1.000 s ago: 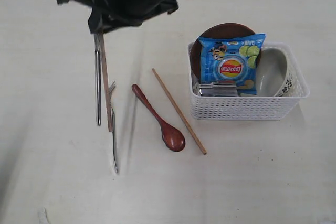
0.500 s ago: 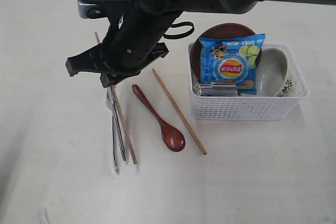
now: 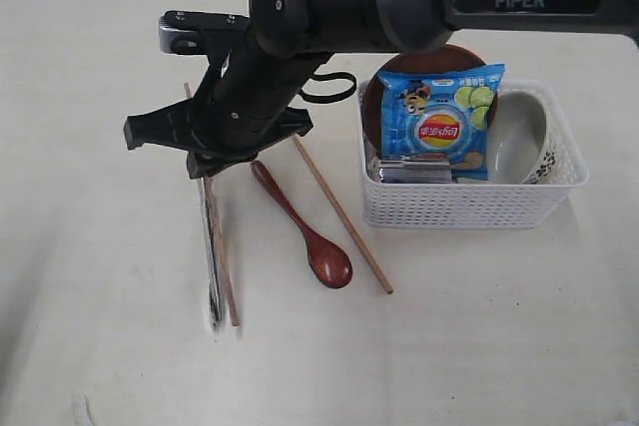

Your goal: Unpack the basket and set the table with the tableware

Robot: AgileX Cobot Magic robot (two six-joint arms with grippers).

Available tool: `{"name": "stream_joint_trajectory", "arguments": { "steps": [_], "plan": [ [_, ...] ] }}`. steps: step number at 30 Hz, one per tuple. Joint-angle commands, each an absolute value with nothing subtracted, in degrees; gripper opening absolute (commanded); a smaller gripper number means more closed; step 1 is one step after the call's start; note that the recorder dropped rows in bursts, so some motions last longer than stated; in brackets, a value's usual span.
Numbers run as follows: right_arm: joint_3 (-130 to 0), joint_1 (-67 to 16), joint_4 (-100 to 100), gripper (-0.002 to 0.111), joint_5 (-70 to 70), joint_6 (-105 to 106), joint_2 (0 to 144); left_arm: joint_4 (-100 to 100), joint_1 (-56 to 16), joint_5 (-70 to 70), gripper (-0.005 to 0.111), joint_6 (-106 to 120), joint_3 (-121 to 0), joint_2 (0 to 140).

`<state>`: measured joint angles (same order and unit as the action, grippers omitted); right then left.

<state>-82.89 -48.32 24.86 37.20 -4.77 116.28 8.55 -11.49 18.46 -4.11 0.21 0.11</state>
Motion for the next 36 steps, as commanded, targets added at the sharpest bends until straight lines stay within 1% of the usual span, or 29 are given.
{"name": "stream_joint_trajectory", "arguments": {
  "steps": [1, 6, 11, 13, 16, 24, 30, 36],
  "plan": [
    [-83.28, -48.08, 27.57, 0.000, 37.24, -4.67, 116.11, 8.73, -11.37, 18.40, 0.000, -3.90, 0.00, 0.00],
    [-83.65, -48.08, 29.85, 0.000, 39.00, -4.67, 115.61, 8.73, -11.37, 18.40, 0.000, -3.90, 0.00, 0.00],
    [-88.06, -48.92, 33.63, 0.000, 42.78, -4.30, 115.36, 8.73, -11.37, 18.40, 0.000, -3.90, 0.00, 0.00],
    [-88.16, -49.85, 37.35, 0.000, 41.26, -3.79, 115.36, 8.73, -11.37, 18.40, 0.000, -3.90, 0.00, 0.00],
    [-88.16, -50.41, 37.60, 0.000, 38.34, -3.58, 116.30, 8.73, -11.37, 18.40, 0.000, -3.90, 0.00, 0.00],
    [-88.34, -51.32, 44.20, 0.000, 31.88, -4.43, 122.58, 8.73, -11.37, 18.40, 0.000, -3.90, 0.00, 0.00],
    [-90.49, -51.95, 44.22, 0.000, 30.92, -3.46, 126.90, 8.73, -11.37, 18.40, 0.000, -3.90, 0.00, 0.00],
    [-90.60, -50.93, 41.25, 0.000, 30.40, -3.82, 127.04, 8.73, -11.37, 18.40, 0.000, -3.90, 0.00, 0.00]
  ]
}}
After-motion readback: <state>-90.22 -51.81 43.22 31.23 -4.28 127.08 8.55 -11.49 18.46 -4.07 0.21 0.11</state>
